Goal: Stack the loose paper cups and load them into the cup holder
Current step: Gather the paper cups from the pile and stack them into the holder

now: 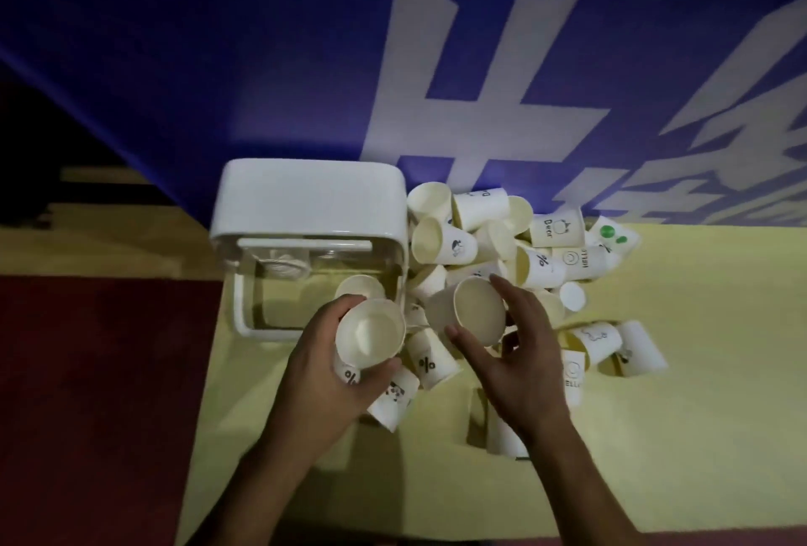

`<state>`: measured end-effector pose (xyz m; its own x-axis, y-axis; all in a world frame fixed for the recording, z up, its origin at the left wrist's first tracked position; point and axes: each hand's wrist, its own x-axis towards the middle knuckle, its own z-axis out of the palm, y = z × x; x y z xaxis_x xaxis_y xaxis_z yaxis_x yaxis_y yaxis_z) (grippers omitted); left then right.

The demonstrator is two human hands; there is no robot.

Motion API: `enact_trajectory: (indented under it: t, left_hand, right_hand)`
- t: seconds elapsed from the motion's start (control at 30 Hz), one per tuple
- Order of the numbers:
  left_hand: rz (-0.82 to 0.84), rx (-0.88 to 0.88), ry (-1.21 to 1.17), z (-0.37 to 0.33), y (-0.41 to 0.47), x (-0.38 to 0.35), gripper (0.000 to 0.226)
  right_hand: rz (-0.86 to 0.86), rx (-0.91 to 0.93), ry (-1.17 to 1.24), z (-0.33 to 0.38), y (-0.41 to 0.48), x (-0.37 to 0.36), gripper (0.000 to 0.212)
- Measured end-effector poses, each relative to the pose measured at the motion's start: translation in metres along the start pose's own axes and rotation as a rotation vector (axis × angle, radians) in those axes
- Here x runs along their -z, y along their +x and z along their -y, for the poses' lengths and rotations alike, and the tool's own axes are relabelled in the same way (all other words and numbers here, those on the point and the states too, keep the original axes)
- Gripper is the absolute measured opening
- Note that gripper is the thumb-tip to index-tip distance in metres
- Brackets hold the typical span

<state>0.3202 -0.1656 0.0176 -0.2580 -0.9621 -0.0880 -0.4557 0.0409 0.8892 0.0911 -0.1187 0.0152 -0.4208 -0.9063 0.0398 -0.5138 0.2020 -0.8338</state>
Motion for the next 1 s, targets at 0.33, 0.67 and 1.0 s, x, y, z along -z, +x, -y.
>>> enact_trajectory:
  t: [0.33,0.67,1.0]
  left_hand:
    - [-0.125,0.013,0.027,0.050,-0.020,0.067,0.069]
    - [-0.150,0.063,0.010,0.066,-0.027,0.085,0.071]
    - [-0.079,0.031,0.014,0.047,0.008,0.069,0.068]
  right_hand:
    - [0.151,0.097,-0.023,0.041,0.002,-0.089,0.067]
    - [0.259,0.089,-0.256,0.014,0.018,-0.139,0.070]
    - [0.178,-0.022,-0.157,0.012,0.015,-0.133,0.046]
